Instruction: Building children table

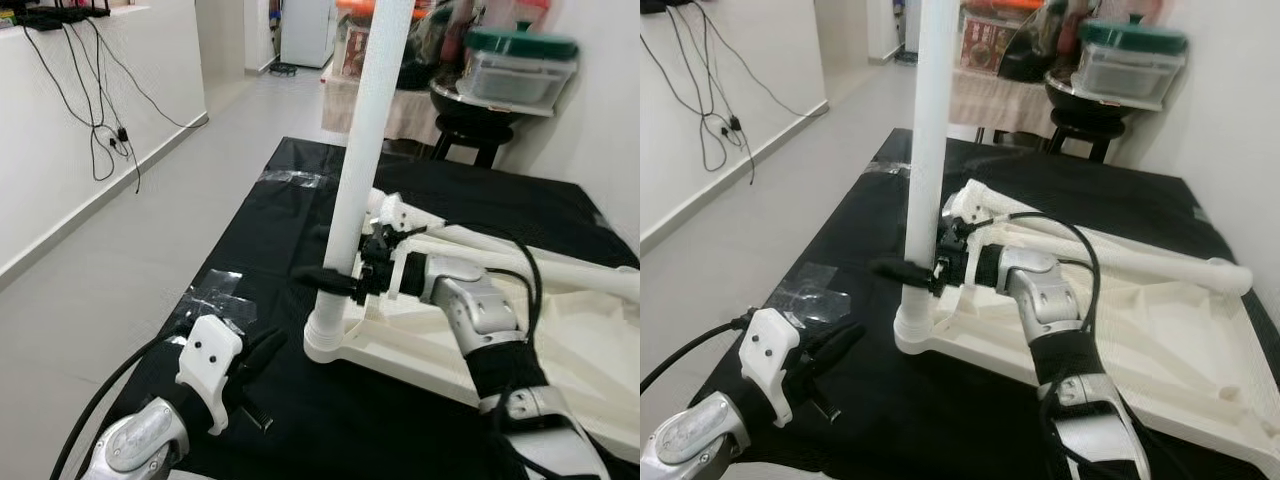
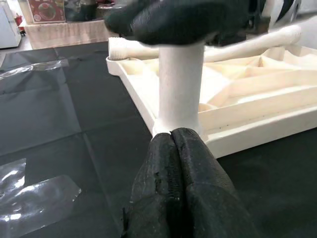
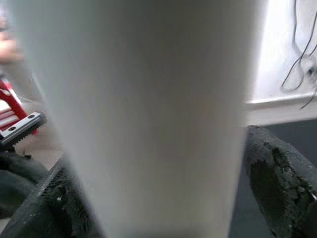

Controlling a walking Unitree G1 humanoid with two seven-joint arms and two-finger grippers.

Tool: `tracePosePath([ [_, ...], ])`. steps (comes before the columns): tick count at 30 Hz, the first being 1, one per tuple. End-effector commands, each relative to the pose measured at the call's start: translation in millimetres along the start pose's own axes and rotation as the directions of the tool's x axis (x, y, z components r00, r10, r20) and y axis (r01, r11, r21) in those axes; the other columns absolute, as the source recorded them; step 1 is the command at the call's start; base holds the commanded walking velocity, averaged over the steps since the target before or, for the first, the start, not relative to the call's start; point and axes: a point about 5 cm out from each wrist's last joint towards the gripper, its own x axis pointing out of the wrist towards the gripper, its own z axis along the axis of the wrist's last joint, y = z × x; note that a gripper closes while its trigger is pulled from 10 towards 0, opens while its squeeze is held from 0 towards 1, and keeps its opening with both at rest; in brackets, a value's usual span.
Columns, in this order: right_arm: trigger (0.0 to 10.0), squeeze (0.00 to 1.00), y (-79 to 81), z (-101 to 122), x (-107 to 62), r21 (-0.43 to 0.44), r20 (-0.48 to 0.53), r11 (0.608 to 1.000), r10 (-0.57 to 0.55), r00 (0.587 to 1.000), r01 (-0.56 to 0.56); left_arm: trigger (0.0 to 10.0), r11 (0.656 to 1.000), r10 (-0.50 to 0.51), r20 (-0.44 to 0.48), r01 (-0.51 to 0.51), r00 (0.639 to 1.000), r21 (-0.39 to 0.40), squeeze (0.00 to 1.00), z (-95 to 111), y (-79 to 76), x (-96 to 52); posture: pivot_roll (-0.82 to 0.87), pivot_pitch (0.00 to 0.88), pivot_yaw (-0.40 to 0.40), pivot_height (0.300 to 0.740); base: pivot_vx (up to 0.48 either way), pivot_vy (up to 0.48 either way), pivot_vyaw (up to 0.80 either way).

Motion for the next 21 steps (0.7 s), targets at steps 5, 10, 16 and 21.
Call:
tracePosePath([
  [5,0.0,0.00,-7.0,-2.9,-6.2,0.011,-0.009,0.999,0.050,0.999,-0.050,10.0,1.000,-0.005,0.003,0.005,1.000,0.015,0.00,-0.9,-2.7,3.1,0.04,0.025,-0.105,0.740,0.000,0.000,0.00],
  [10,0.0,0.00,-7.7,-6.4,-21.7,-0.024,0.005,1.000,0.000,1.000,0.000,10.0,1.000,-0.004,0.014,0.004,1.000,0.003,0.00,0.0,-3.0,3.5,0.03,0.033,-0.099,0.740,0.000,0.000,0.00],
  [16,0.0,0.00,-5.5,-17.2,-48.8,-0.035,-0.005,0.952,-0.305,0.952,0.304,10.0,1.000,-0.006,0.020,0.006,1.000,-0.001,0.00,0.5,-2.7,2.8,0.01,0.045,-0.113,0.740,0.000,0.000,0.00],
  [21,0.0,0.00,21.3,-48.1,-45.3,-0.044,-0.028,0.434,-0.901,0.433,0.900,10.0,1.000,-0.007,0.021,0.007,1.000,0.003,0.00,0.2,-0.4,-0.5,-0.03,0.056,-0.092,0.740,0.000,0.000,0.00],
])
